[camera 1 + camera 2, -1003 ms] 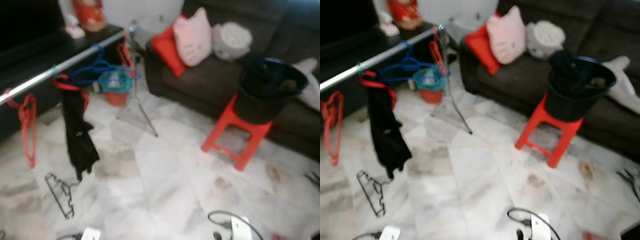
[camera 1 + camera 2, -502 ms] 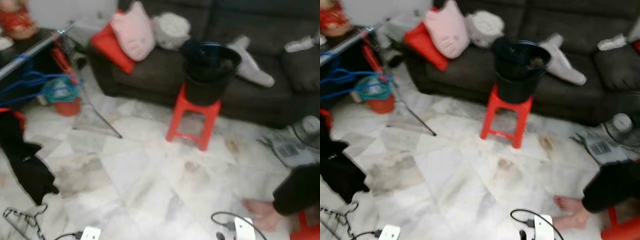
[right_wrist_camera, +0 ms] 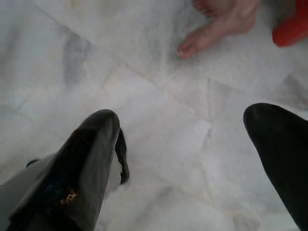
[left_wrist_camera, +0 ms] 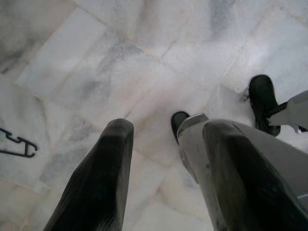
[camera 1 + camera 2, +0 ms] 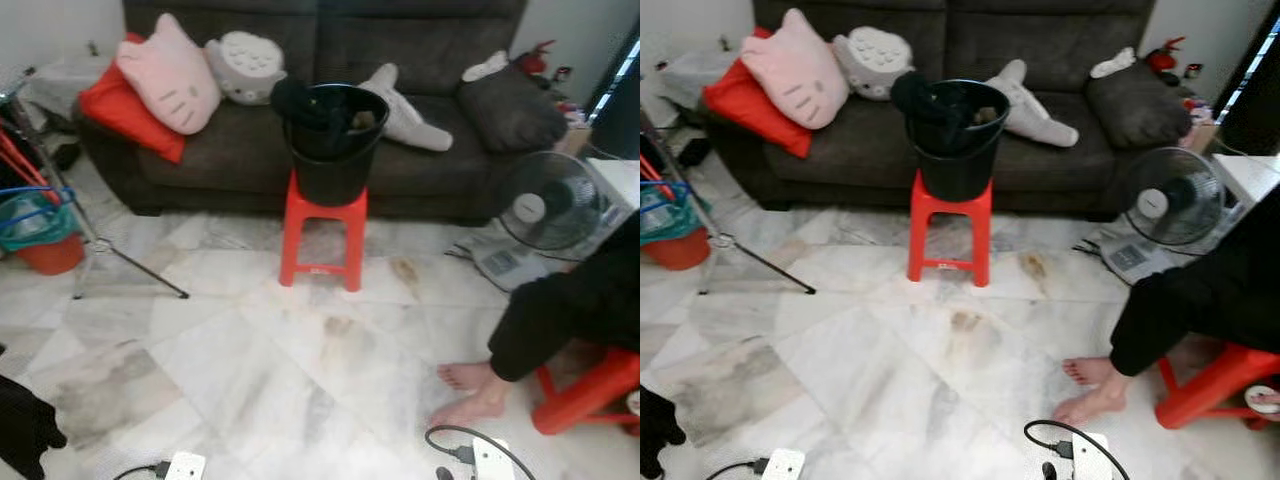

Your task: Hang hanger

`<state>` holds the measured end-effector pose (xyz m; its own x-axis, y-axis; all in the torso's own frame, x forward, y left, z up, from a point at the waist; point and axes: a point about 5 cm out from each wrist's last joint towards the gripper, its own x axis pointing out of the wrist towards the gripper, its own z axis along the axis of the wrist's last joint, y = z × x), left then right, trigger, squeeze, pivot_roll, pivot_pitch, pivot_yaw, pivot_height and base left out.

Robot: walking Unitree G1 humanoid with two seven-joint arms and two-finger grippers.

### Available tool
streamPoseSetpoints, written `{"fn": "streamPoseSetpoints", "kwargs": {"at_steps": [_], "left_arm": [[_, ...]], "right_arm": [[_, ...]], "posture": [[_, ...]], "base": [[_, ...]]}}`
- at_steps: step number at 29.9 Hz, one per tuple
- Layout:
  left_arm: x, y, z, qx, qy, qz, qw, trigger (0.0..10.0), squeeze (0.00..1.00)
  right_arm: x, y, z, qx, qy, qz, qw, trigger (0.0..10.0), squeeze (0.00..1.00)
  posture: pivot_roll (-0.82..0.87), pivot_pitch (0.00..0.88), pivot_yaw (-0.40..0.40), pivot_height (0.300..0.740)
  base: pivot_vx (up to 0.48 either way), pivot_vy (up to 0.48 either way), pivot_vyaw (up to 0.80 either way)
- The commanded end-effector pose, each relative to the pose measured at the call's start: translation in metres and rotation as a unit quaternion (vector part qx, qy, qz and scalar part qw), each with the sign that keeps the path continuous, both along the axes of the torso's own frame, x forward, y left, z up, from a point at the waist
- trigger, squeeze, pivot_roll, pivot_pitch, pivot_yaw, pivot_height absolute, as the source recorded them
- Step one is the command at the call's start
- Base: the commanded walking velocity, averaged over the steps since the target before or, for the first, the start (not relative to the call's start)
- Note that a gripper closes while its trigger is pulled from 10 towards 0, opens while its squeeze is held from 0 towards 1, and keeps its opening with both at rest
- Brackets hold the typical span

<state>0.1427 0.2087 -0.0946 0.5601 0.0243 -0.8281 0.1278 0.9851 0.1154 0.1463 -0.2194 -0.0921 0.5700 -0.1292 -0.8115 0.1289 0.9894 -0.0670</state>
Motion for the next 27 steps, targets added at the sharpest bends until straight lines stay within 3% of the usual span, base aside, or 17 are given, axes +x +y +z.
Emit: {"fn": "streamPoseSetpoints", "kwargs": {"at_steps": [1, 9, 14, 27], "left_arm": [[-0.011, 0.003, -0.004, -0.002, 0.021, 0.013, 1.0, 10.0, 0.0], [-0.02, 0.005, -0.007, -0.005, 0.03, 0.027, 0.999, 10.0, 0.0], [-0.024, 0.006, -0.007, -0.003, 0.034, 0.027, 0.999, 10.0, 0.0], [-0.017, 0.003, -0.006, -0.002, 0.024, 0.02, 1.0, 10.0, 0.0]], "right_arm": [[0.0, 0.0, 0.0, -0.002, -0.002, 0.002, 1.0, 10.0, 0.0], [0.006, 0.009, 0.0, 0.007, -0.005, 0.001, 1.0, 10.0, 0.0], [0.007, 0.009, 0.001, 0.005, -0.005, -0.003, 1.0, 10.0, 0.0], [0.011, 0.007, 0.003, 0.003, -0.008, -0.001, 1.0, 10.0, 0.0]], "posture": [[0.0, 0.042, -0.022, 0.74], [0.01, 0.029, -0.041, 0.74], [0.01, 0.017, -0.04, 0.74], [0.01, 0.0, -0.035, 0.74]], "base": [[0.0, 0.0, 0.0], [0.0, 0.0, 0.0], [0.258, 0.0, 0.0], [0.311, 0.0, 0.0]]}}
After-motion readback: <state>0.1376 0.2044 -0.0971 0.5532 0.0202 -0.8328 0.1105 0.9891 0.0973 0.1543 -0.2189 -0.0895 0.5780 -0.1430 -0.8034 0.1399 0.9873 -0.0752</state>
